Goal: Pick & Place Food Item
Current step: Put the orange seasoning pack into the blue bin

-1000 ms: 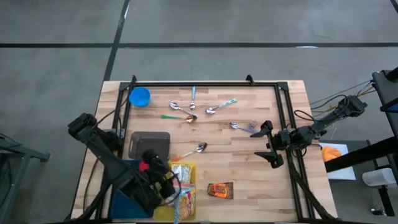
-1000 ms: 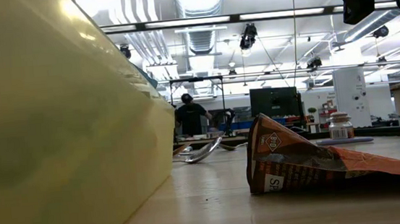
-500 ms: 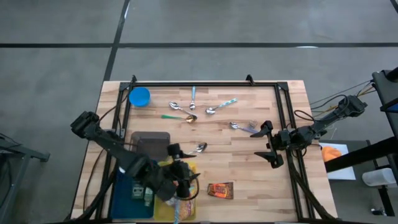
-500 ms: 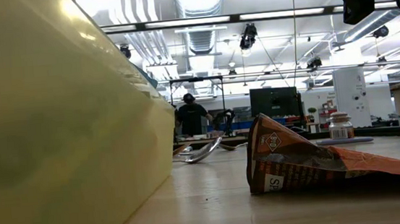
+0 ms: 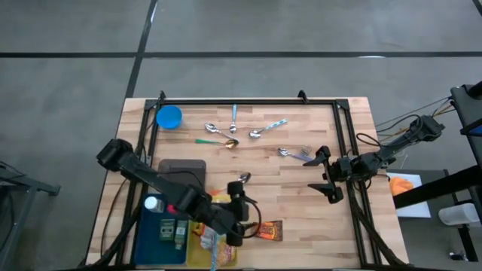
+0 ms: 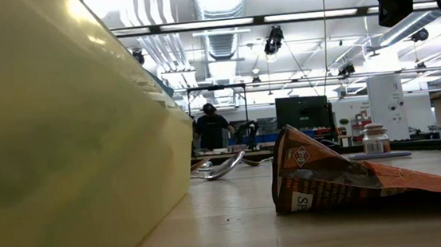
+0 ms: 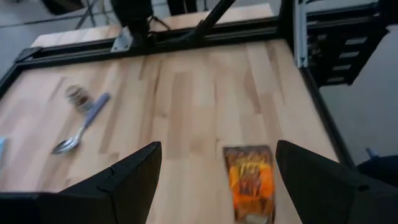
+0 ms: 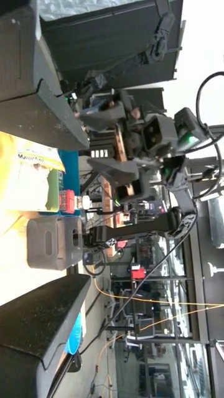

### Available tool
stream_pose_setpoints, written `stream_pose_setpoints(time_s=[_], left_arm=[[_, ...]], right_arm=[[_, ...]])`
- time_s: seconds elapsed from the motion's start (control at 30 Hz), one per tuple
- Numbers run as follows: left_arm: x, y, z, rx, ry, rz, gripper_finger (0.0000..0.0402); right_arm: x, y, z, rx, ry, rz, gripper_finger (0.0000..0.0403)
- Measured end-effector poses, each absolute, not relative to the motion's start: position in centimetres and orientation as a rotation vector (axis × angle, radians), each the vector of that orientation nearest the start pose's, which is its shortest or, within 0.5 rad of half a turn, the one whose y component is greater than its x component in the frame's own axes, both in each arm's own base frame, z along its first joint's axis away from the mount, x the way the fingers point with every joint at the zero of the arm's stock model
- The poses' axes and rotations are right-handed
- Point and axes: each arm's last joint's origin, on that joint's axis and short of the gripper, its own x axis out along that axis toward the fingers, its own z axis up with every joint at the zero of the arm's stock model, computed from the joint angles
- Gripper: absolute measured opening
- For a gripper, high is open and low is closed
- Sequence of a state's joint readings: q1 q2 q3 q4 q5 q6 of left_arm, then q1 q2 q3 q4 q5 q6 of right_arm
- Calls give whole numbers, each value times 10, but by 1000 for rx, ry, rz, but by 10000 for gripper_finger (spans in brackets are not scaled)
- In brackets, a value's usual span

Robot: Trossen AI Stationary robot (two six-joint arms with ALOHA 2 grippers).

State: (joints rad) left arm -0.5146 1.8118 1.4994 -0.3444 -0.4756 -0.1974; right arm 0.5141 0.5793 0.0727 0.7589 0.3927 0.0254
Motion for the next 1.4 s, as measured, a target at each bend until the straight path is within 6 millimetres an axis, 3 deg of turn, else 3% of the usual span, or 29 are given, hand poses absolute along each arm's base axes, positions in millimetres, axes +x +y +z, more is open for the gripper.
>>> stream_pose_setpoints(time_s=[0.4,1.0,1.2,1.4], left_arm=[[398,-207,232,93,613,-81,317],[441,-233,189,50,811,-72,317],[451,-227,176,14,888,10,317],[448,-219,165,16,967,58,317]], right_arm=[[123,57,203,128,-210,123,338],[123,57,202,121,-195,123,338],[123,57,201,120,-193,123,338],[123,57,201,117,-188,123,338]])
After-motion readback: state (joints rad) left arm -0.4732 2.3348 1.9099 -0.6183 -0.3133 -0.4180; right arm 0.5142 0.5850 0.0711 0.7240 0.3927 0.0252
